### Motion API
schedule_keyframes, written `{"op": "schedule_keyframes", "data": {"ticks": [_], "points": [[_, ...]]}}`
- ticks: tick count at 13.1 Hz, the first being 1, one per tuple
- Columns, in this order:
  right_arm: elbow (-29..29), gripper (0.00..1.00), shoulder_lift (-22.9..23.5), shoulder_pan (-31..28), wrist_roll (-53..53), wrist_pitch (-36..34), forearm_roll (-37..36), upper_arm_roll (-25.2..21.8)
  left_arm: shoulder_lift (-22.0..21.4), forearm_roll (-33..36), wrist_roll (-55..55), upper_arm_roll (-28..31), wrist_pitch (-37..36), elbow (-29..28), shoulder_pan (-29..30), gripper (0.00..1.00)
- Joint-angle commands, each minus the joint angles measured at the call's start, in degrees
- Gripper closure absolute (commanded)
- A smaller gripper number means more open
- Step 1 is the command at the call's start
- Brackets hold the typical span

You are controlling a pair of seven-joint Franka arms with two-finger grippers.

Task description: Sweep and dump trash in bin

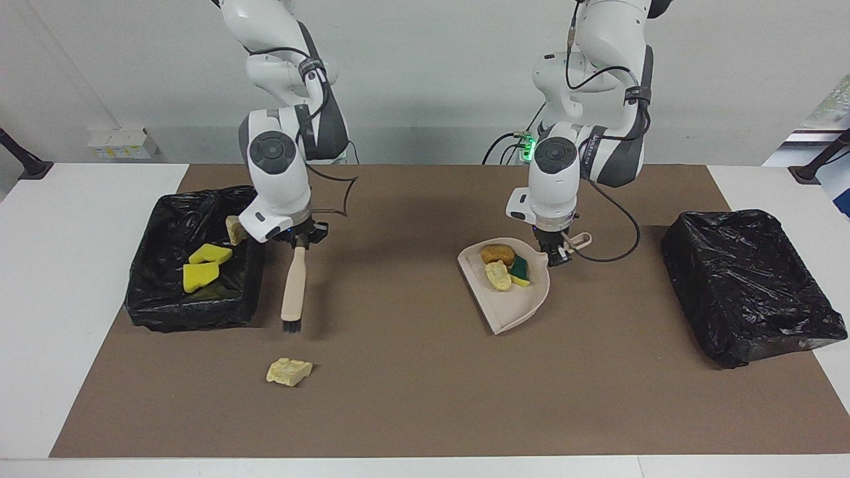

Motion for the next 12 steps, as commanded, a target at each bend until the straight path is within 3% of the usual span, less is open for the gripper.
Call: {"op": "schedule_keyframes", "data": {"ticks": [1,5,7,12], "points": [[9.6,1.0,9.5,-1.3,-2.5,0.1,-6.9,0.9,-0.2,-0.8,-0.6,-0.2,-1.4,-0.2,-0.3,1.0],[20.2,1.0,20.9,-1.9,-4.1,6.1,-15.6,1.0,-1.6,-0.8,-0.4,-0.3,-0.7,-2.8,-0.4,1.0],[20.4,1.0,20.9,-0.6,-4.0,5.3,-14.3,1.9,-1.7,-0.8,-0.3,-0.3,-0.9,-2.8,-0.4,1.0],[18.5,1.0,19.9,1.1,-5.4,-1.9,-5.8,11.1,-2.6,-0.8,-0.4,-0.3,-1.2,-4.0,-0.4,1.0]]}}
